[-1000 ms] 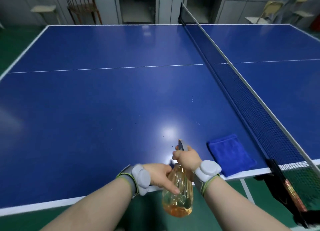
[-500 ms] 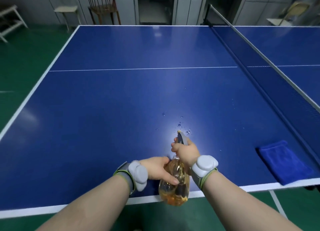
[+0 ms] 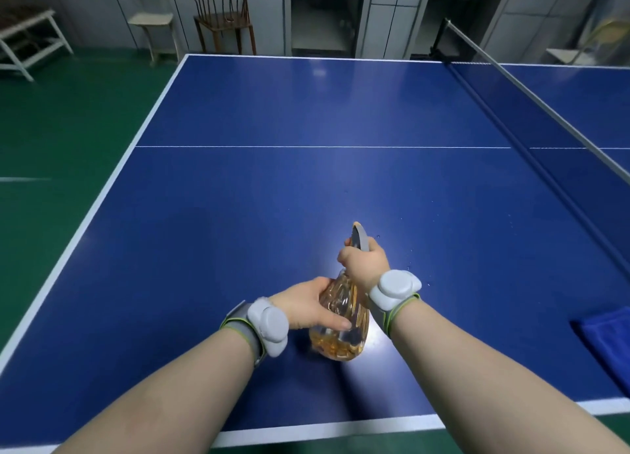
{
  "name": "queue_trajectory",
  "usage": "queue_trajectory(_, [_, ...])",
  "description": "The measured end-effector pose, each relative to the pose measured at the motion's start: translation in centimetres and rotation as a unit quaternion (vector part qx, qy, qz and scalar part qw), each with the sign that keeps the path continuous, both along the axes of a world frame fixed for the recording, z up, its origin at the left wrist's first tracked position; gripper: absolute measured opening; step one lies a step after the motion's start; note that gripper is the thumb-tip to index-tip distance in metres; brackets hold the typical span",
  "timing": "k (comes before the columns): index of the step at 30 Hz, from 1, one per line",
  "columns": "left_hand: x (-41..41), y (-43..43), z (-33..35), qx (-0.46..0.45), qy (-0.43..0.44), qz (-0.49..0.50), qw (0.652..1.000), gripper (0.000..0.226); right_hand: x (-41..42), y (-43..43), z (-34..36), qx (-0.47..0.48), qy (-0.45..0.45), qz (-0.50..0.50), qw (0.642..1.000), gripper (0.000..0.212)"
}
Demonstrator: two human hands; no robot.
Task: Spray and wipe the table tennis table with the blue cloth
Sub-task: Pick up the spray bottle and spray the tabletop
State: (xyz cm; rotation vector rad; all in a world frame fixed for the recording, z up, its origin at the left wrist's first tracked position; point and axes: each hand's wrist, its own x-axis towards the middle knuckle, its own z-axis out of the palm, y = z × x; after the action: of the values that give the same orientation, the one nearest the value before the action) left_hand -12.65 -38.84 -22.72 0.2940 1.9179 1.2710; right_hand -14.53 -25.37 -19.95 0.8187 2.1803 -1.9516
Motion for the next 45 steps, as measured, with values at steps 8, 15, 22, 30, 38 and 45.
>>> queue_trajectory(8, [1.7,-3.5,-2.0,-0.047,-0.03,0.0,0.998,0.045,1.5,-4.9,-2.4,0.025,-0.064,0.094,0.993,0.029])
queue_trajectory(15, [2.3,-6.0,-2.6,-0.036,0.032,0.113,0.992,0.044,2.5,-7.4,-3.6,-0.013,-0.043,0.151,0.988,0.058])
queue_trajectory(22, [1.8,-7.6,-3.6,-0.06,0.07,0.192,0.977,0.064,2.5,-7.4,-2.6,0.028,-0.088,0.226,0.97,0.106])
queue_trajectory(30, [1.8,-7.0,-3.3,-0.049,0.106,0.205,0.972,0.065,2.5,-4.5,-3.4,0.028,-0.103,0.185,0.977,0.09])
queue_trajectory(38, [1.4,-5.9,-4.3,-0.262,0.077,0.286,0.919,0.099,3.1,-2.4,-3.3,0.023,-0.12,0.169,0.978,0.079])
queue_trajectory(45, [2.5,-2.1,-1.9,-0.341,-0.097,0.215,0.91,0.05,3.8,1.5,-2.9,0.039,-0.131,0.168,0.976,0.056])
